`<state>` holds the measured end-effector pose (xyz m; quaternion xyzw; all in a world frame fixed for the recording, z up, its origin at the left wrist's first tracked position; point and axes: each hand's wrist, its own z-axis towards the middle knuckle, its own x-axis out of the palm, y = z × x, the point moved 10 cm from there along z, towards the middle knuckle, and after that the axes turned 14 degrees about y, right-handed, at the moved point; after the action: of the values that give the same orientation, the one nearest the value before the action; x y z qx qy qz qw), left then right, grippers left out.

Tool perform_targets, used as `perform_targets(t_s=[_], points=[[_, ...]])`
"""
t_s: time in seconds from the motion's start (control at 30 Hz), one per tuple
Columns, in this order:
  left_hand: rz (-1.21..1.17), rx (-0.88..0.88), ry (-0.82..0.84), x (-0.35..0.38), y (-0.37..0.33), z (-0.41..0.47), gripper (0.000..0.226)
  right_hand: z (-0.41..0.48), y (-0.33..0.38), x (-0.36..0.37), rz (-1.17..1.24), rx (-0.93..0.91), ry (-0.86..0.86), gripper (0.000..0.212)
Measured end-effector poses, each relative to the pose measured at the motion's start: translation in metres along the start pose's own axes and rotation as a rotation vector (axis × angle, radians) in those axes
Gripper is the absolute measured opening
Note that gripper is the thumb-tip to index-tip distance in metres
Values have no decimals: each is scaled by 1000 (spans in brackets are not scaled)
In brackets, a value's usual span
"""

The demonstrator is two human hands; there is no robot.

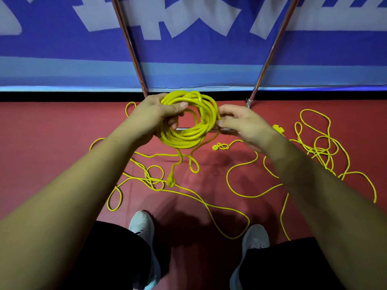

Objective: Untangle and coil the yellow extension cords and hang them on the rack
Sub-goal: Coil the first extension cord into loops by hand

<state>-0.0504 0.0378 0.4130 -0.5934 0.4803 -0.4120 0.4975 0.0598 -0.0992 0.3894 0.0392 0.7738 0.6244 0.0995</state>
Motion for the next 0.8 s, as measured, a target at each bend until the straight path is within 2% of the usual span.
perform_targets(t_s=[0.07,0.2,0.33,0.47,0.6,0.7,0.8], points=[[-17,8,-60,-6,2,-1,22,0,-5,3,16,26,38,12],[-170,54,-135,-16,2,-1,23,4,0,4,-92,-22,34,19],[-316,97,-159,-14,-2,-1,7,9,-16,21,11,2,88,24],[-457,91,-219,-24,5,-2,9,7,-32,17,6,78,22,19],[-591,122,-224,-28,7,-1,12,6,-33,15,23,73,10,9],[-625,130,-229,-24,6,0,10,4,-40,21,115,83,27,17],[-776,146,-258,-27,8,-1,16,2,-46,16,16,139,11,15]])
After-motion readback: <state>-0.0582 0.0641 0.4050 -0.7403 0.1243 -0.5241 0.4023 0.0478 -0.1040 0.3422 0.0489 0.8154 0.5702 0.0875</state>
